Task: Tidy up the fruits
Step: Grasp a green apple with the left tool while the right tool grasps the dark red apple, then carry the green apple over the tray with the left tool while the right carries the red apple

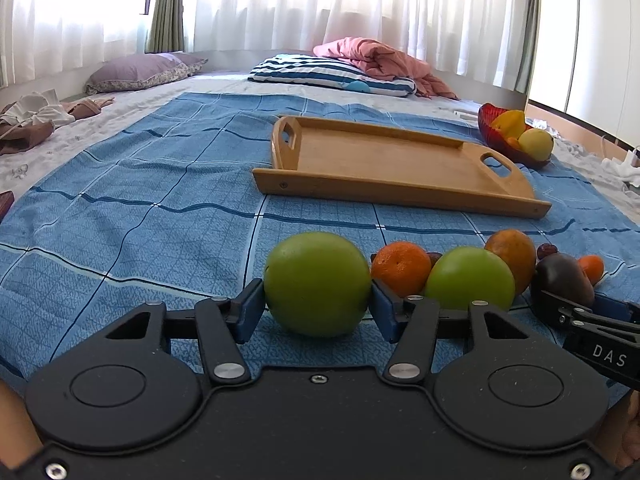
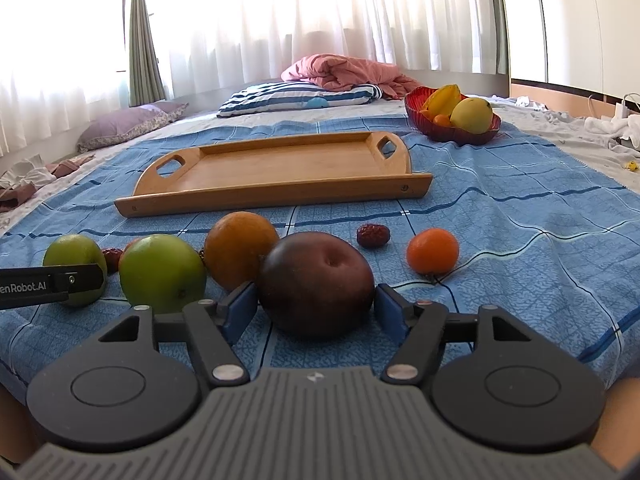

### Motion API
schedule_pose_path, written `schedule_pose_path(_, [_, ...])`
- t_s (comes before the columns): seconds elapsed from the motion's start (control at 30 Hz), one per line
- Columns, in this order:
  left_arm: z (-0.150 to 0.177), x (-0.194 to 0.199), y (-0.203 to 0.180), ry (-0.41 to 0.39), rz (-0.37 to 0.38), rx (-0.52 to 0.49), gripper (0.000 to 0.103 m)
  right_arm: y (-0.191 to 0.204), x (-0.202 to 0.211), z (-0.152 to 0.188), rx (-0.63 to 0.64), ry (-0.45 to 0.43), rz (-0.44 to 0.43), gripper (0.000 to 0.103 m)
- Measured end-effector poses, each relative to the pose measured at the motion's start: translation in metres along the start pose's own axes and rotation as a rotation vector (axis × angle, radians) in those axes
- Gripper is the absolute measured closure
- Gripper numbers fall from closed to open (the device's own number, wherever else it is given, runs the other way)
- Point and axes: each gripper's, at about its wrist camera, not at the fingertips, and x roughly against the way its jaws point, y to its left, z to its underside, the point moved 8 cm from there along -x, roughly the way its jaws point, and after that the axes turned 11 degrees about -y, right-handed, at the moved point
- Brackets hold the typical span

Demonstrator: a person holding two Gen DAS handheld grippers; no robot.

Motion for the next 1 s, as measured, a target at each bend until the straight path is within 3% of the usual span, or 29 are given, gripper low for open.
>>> schedule_pose_path(0.13, [0.000, -0.001, 0.000, -0.002, -0.001, 0.010, 0.049, -0.001, -0.003, 0.000, -0.002, 0.005, -0.007, 0.025])
schedule_pose_path(0.2, [-0.001, 0.000, 0.000, -0.003, 0.000, 0.005, 0.049, -0.001, -0.003, 0.000, 0.003, 0.010, -0.008, 0.036])
schedule_pose_path(0.3, [-0.001, 0.003, 0.000, -0.011, -0.006, -0.017, 0.049, -0.001, -0.003, -0.001, -0.004, 0.012, -0.011, 0.038])
schedule_pose_path(0.77, [-0.022, 0.015, 0.004, -0.056, -0.016, -0.018, 0.050, -0.008, 0.005, -0.019, -0.021, -0.047, 0.007, 0.038])
schedule_pose_path(1.0, [-0.041, 0.012, -0.003, -0.081, 0.021, -0.021, 0.050, -0.014, 0.004, -0.032, -0.018, -0.075, 0.011, 0.038])
